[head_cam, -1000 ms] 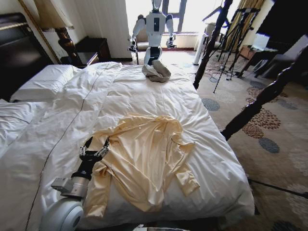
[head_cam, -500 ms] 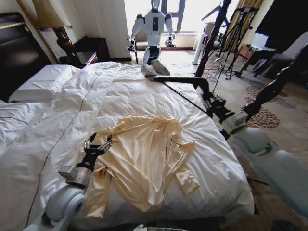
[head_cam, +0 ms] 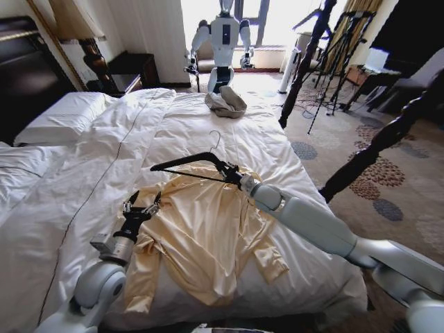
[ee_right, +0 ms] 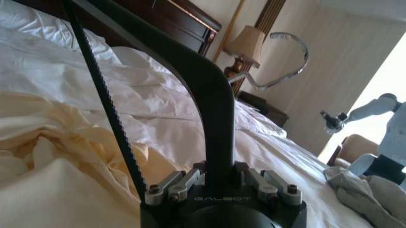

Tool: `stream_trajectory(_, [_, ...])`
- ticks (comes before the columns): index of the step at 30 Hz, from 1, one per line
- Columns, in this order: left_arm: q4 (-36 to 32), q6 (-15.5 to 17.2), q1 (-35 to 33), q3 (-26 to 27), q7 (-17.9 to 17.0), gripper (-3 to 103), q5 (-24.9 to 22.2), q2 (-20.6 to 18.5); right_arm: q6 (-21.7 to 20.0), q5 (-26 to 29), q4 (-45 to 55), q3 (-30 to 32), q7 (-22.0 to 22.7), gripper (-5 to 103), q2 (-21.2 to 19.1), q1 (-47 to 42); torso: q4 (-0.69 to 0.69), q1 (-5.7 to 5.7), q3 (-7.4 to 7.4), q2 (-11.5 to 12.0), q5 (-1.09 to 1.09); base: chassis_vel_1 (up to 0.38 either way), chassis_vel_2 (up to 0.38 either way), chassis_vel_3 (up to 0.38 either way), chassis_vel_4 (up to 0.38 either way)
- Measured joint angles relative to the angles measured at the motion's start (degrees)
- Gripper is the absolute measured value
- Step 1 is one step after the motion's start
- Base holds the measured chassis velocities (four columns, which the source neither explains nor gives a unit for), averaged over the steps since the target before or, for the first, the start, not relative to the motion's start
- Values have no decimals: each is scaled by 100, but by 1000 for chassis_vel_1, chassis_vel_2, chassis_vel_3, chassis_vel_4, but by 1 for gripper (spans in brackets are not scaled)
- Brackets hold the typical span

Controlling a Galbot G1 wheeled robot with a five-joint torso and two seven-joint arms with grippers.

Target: Pick up the clothes from the bed and hang them on the clothes hanger.

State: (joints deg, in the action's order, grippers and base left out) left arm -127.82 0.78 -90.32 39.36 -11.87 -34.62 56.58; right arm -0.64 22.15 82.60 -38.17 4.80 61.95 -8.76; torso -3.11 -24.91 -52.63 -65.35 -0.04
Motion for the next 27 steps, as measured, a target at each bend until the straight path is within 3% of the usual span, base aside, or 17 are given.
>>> stream_trajectory(6, [61,-4,14,70,-5,85,-46,-28,272,-263,-619,-11,-246,18,285,-89,0,0,0,0,0,0,0,0,0])
stream_trajectory(12, [130,-12,65,59,-6,85,-71,-38,620,-480,-862,155,-391,18,164,-423,-1,1,1,0,2,0,0,0,0])
stream_trajectory(27, [158,-23,162,-52,1,85,-60,-114,949,-1149,-1274,397,-972,18,-225,-329,0,0,1,0,2,0,0,0,0])
